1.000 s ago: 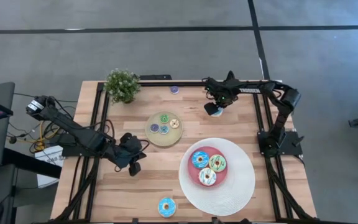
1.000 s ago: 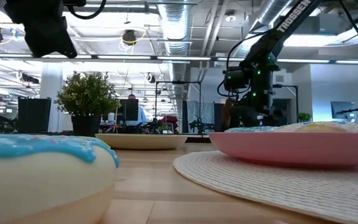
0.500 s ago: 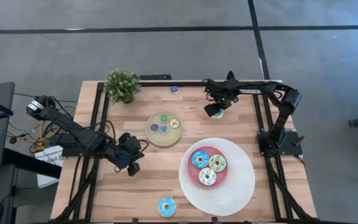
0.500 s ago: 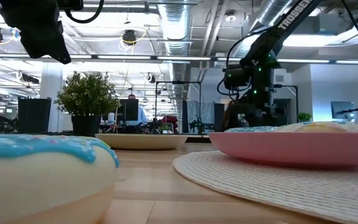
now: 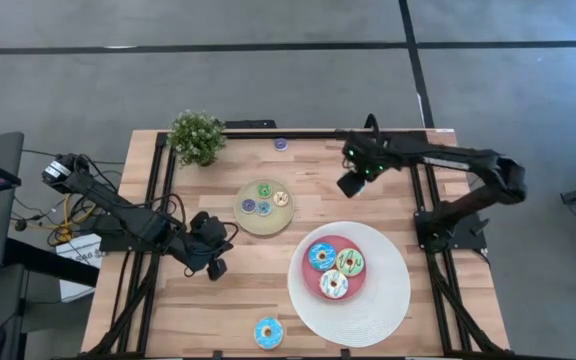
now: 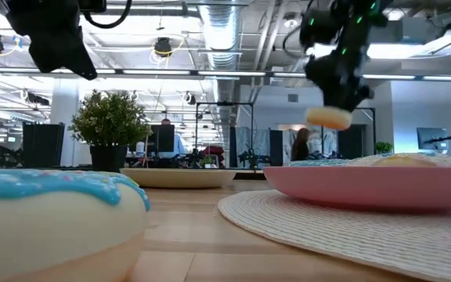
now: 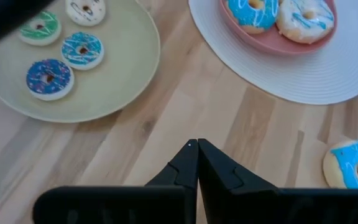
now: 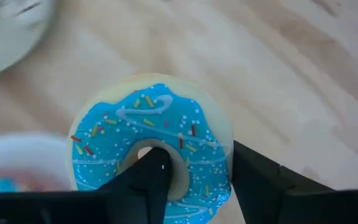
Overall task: Pick & Place donuts
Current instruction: Put the top large blue donut on the pink plate
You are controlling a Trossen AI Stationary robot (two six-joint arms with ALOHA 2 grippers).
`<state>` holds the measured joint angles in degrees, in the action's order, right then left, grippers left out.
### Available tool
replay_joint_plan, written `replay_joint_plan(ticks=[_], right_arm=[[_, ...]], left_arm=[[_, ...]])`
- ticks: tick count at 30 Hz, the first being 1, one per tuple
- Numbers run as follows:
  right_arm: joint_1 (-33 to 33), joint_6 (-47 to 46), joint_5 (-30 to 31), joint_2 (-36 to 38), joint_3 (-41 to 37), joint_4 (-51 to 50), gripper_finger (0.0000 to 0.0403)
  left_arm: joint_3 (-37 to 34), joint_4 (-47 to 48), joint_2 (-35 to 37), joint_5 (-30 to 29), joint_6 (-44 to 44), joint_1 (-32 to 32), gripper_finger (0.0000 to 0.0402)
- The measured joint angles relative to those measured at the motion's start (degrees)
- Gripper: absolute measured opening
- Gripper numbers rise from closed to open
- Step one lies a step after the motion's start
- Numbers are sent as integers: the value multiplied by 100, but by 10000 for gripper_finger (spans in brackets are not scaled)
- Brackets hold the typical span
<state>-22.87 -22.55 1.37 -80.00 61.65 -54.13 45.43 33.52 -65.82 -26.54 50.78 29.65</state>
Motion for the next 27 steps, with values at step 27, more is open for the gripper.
replay_joint_plan(ticks=[27], right_arm=[[3979, -6037, 608, -1135, 77, 356, 151]], left_arm=[[2, 44, -2, 705, -1085, 0, 0]])
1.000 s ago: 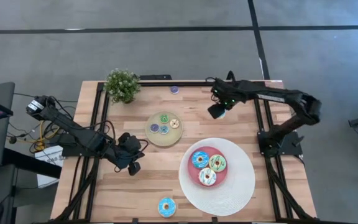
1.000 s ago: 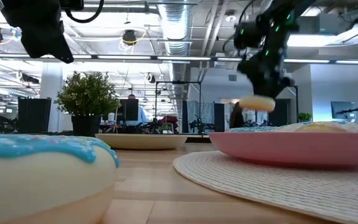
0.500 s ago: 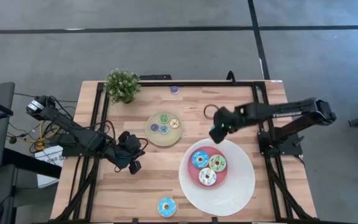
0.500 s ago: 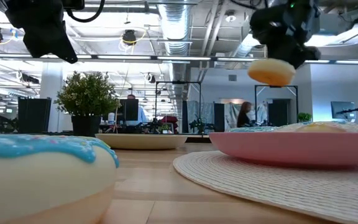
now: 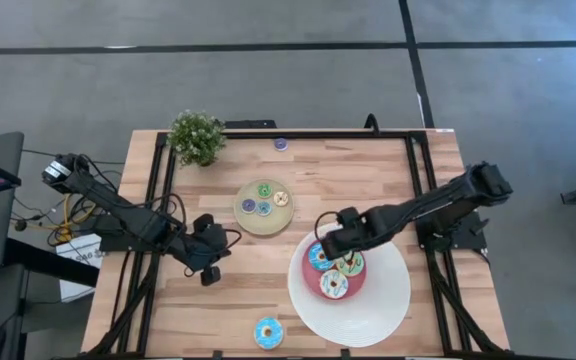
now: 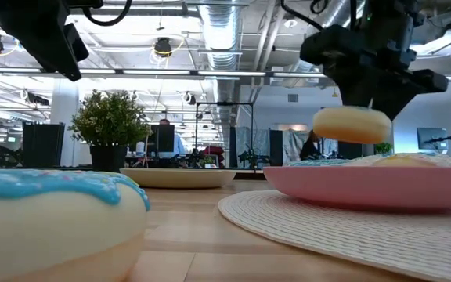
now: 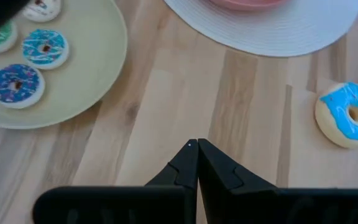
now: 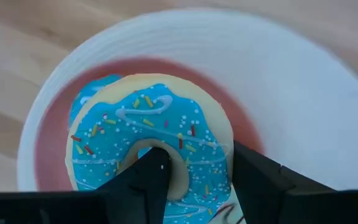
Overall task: Pick & Place donuts
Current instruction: Put the top large blue donut on the pink plate, then put the small dark blue donut on the brown plate
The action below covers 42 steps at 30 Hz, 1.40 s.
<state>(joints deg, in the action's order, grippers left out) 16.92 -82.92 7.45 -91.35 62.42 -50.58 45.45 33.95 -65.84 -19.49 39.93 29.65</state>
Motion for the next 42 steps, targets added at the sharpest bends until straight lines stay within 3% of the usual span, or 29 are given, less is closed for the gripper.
replay_joint_plan(ticks=[12, 24, 32, 38, 42], right_arm=[[184, -90, -284, -627, 426, -21, 168], [167, 88, -278, -629, 428, -95, 255], [167, 240, 51, 176, 432, -515, 261], [185, 1631, -69, 878, 430, -670, 260], [233, 1749, -132, 1099, 432, -641, 260]], left_arm=[[0, -21, 0, 101, -117, 0, 0], [0, -44, 0, 94, -117, 0, 0], [0, -76, 0, -139, -116, 0, 0], [0, -464, 0, -246, -121, -57, 0], [2, -851, 0, -296, 5, -235, 5]])
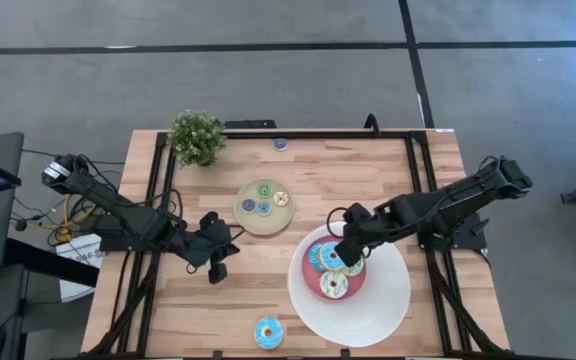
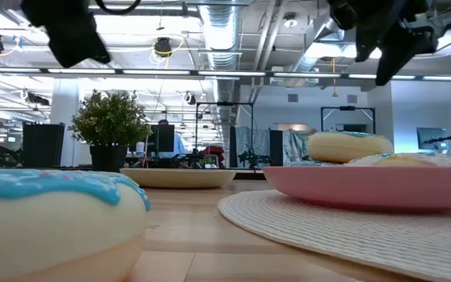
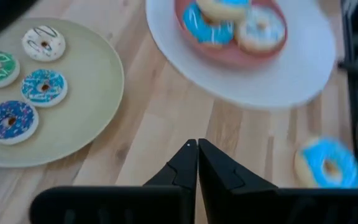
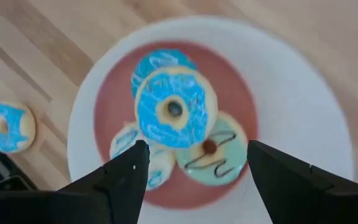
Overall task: Pick & Place donuts
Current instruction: Put the small dark blue donut on the brown plate
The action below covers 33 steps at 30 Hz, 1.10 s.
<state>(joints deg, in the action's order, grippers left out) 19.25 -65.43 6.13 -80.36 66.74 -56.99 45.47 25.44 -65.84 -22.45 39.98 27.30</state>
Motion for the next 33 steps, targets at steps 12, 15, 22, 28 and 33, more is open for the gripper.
replay_joint_plan(ticks=[12, 15, 22, 28, 33], right_arm=[[781, 393, 783, 1622, -1072, -102, 260], [1002, 398, 939, 2380, -1635, -24, 260], [1221, 306, 1377, 4055, -2836, 350, 260], [1035, 203, 1375, 4835, -3453, 385, 260], [775, 131, 1393, 5198, -3687, 348, 260]], left_arm=[[0, -1641, -41, -267, 395, -1109, 150], [0, -2327, -110, -905, 40, -1270, 188], [59, -3535, -488, -1942, -25, -1722, 245], [884, -2866, -1373, -1583, 267, -2562, 274], [2180, -1316, -2367, -517, 276, -3636, 296]])
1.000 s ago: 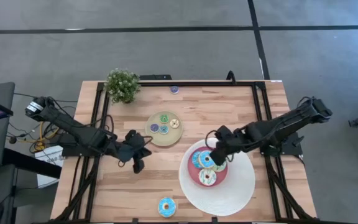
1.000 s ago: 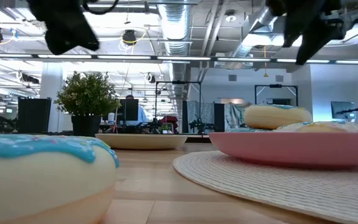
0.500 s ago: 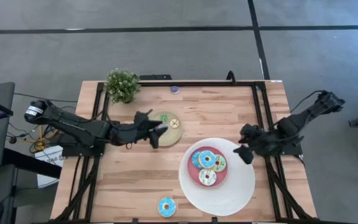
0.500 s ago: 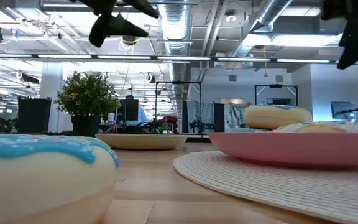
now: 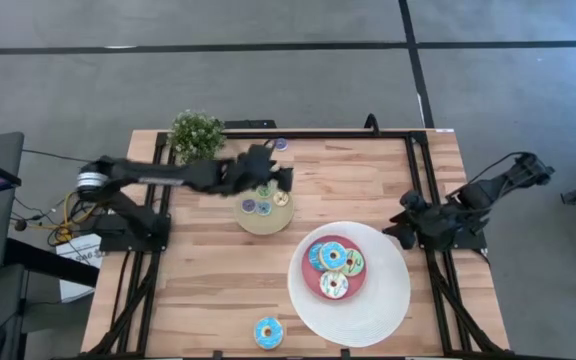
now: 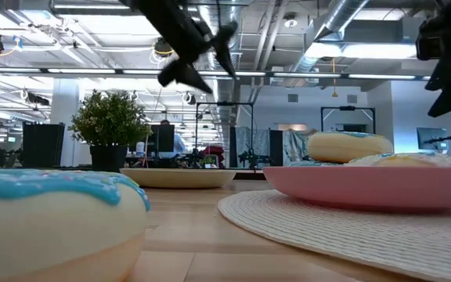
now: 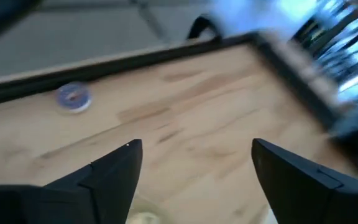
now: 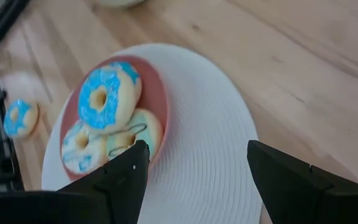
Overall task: Pick & Place donuts
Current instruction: Put the small dark blue donut on the brown plate
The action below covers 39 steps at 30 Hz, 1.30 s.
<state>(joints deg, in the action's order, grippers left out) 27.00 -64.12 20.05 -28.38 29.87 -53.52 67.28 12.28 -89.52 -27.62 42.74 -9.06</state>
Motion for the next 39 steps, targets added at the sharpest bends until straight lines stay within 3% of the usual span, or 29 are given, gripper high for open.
replay_joint_plan(ticks=[7, 15, 25, 33, 39], right_arm=[[-414, -202, 96, 76, -20, 10, 260], [-821, -251, 99, 68, -20, 15, 260], [-1140, -295, 92, 68, -20, 24, 260], [-1141, -293, 90, 68, -20, 22, 260], [-1141, -279, 90, 68, -20, 20, 260]], left_arm=[[1806, 2296, -1533, 859, 187, -1308, 315], [2982, 2601, -2989, 1288, 77, -1986, 316], [3625, 2578, -3947, 1364, 393, -2219, 316], [3774, 2494, -4074, 1624, 883, -2476, 316], [3745, 2426, -4187, 2332, 1128, -2753, 316]])
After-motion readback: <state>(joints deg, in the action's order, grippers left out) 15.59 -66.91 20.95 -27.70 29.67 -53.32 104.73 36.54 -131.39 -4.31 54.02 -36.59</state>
